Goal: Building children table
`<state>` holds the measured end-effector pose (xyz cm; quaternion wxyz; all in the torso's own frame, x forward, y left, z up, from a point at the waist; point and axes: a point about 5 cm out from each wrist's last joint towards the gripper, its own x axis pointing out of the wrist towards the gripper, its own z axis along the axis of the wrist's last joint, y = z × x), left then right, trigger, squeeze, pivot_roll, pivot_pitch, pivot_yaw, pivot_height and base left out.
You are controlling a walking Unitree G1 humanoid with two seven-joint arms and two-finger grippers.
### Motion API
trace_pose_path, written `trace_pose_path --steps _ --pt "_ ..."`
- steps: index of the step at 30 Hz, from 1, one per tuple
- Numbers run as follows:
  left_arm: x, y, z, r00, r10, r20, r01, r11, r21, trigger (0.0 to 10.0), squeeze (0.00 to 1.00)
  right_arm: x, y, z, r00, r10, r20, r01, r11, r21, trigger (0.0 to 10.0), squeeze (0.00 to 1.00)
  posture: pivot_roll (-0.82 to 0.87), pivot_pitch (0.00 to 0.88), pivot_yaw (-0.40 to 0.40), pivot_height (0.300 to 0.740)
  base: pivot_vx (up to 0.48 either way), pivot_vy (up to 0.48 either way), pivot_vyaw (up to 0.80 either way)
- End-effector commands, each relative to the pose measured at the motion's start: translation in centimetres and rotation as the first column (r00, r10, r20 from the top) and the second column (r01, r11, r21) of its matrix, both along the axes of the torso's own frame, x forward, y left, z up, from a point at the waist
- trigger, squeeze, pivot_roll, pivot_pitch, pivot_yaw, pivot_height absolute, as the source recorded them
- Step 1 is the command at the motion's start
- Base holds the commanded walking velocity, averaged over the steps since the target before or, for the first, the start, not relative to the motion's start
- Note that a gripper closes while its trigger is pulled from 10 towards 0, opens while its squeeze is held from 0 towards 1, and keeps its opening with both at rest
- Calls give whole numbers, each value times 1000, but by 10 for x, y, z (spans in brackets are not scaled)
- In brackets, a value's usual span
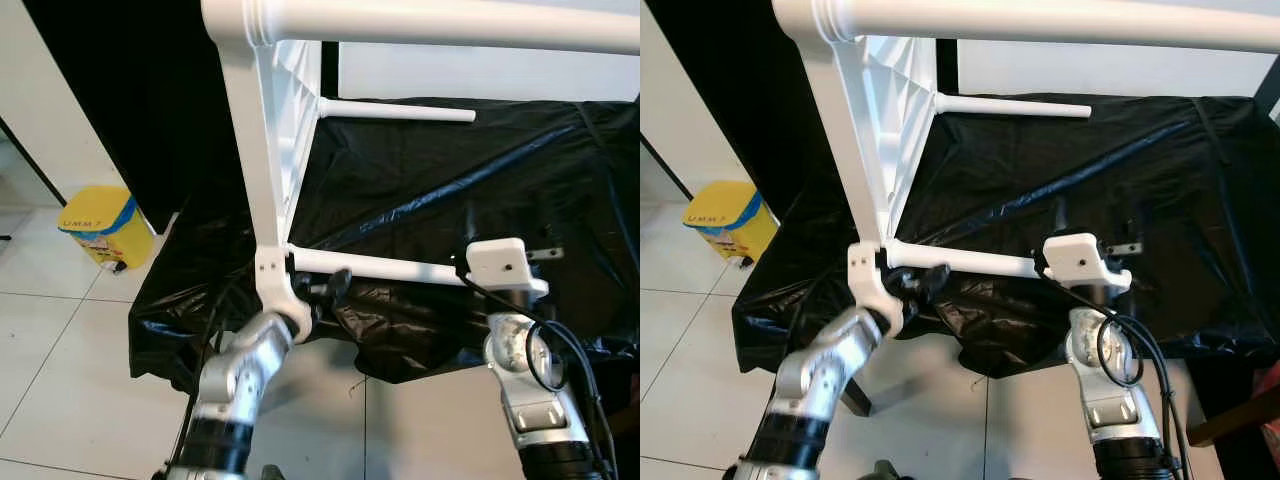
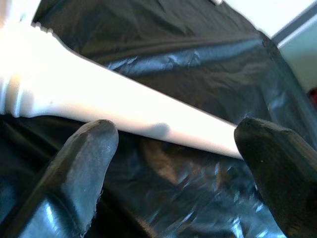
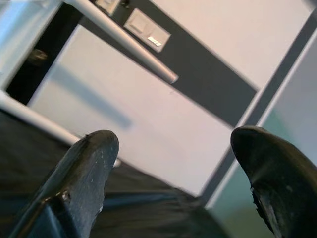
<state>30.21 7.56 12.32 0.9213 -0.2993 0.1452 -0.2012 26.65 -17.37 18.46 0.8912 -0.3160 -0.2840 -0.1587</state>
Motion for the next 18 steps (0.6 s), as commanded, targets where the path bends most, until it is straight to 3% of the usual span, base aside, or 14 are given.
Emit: trace_pose_path --steps 1,4,10,16,18 --pt "4 0 -6 996 29 -82 -34 998 -61 10000 0 -3 5 15 996 -17 88 25 995 -92 10000 0 -118 43 36 740 0 0 0" --pt "6 0 -6 994 38 -103 -47 995 -83 10000 0 -4 8 21 992 -15 122 31 991 -127 10000 0 -125 44 40 740 0 0 0" --pt "8 -2 -12 986 34 -165 -49 995 -87 10000 0 -15 21 48 947 -4 322 93 961 -261 10000 0 -134 46 53 740 0 0 0" --pt "9 -5 -11 983 20 -184 -37 995 -92 10000 0 -12 29 75 891 6 454 148 941 -303 10000 0 -145 45 67 740 0 0 0" --pt "9 -5 -11 983 20 -184 -37 995 -92 10000 0 -12 29 75 891 6 454 148 941 -303 10000 0 -145 45 67 740 0 0 0"
